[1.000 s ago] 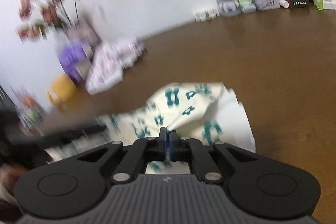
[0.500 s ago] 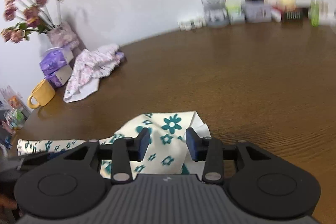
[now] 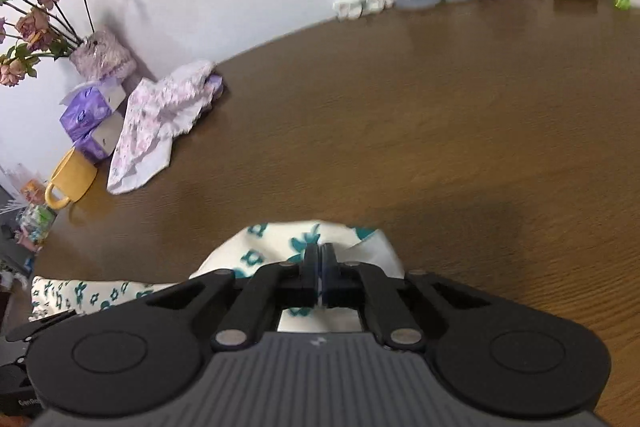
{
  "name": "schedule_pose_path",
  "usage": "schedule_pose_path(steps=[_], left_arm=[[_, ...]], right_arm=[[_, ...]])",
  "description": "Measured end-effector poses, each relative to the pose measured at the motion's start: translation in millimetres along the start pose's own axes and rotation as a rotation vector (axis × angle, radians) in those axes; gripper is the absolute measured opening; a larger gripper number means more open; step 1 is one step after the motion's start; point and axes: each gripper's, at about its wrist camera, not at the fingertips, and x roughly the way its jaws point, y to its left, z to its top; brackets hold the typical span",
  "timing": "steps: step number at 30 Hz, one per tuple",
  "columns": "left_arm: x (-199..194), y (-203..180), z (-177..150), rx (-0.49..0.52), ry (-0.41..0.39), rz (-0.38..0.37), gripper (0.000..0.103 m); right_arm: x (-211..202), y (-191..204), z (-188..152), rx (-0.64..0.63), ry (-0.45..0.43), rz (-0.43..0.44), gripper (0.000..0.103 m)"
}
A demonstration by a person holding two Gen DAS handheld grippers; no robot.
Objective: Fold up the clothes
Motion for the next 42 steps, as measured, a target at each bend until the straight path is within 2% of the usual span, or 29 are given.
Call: schedule_pose_path(steps=[2,9,11,14,16,18,22,24,25,26,27,33,36,39,42], left_arm=[[-0.4,1.4,0.2,-0.008,0.000,0.001,0.048],[-3.2,3.3,2.0,-0.016,-0.012,-0.003,0.048],[-6.6,5.8,3.4,-0.024,-0.024,0.006,0.048],[-12.6,14.2,7.4,-0.051,-0.048,0.024,0.048],[-14.3,19.4,9.3,-0.069,-0.055,0.037,0.049],[-13.9,22.8,10.2,-0.079,-0.053,0.044,0.049],[-11.3,22.1,9.4,-0.074,-0.042,0.037,0.049],[-9.6,22.0,8.3,-0.069,-0.034,0.041,0.049],[-8.3,22.5,7.4,-0.070,-0.030,0.047,0.049],[-6.5,23.6,6.7,-0.072,-0.023,0.057,0.049],[-4.9,25.5,6.0,-0.078,-0.018,0.068,0.049],[-5.0,33.6,4.8,-0.106,-0.027,0.084,0.048],[-13.1,39.6,7.2,-0.129,-0.065,0.114,0.048],[-25.3,51.4,11.1,-0.149,-0.114,0.175,0.048],[-37.0,68.0,12.4,-0.173,-0.142,0.281,0.046]], right_arm=[[-9.6,-3.4,0.7,-0.006,-0.005,-0.022,0.000],[-7.1,-4.5,-7.5,-0.079,0.087,-0.118,0.001],[-6.9,-3.5,-7.5,-0.085,0.099,-0.112,0.002],[-11.4,-7.6,-0.4,-0.048,0.069,-0.108,0.010],[-12.7,-12.8,7.2,-0.026,0.036,-0.117,0.021],[-6.4,-15.9,10.8,-0.007,0.040,-0.107,0.035],[9.8,-19.9,14.7,0.029,0.062,-0.078,0.038],[17.5,-19.6,14.0,0.036,0.077,-0.064,0.034],[18.3,-18.0,12.6,0.027,0.084,-0.052,0.028],[18.3,-16.1,11.1,0.015,0.092,-0.039,0.004],[17.3,-15.1,10.0,0.004,0.096,-0.039,0.001],[8.4,-11.3,4.2,-0.061,0.115,-0.080,0.000],[4.0,-9.3,1.3,-0.093,0.124,-0.100,0.000],[-0.4,-7.4,-1.6,-0.125,0.134,-0.120,0.000],[-3.5,-7.1,-3.4,-0.135,0.138,-0.127,0.001]])
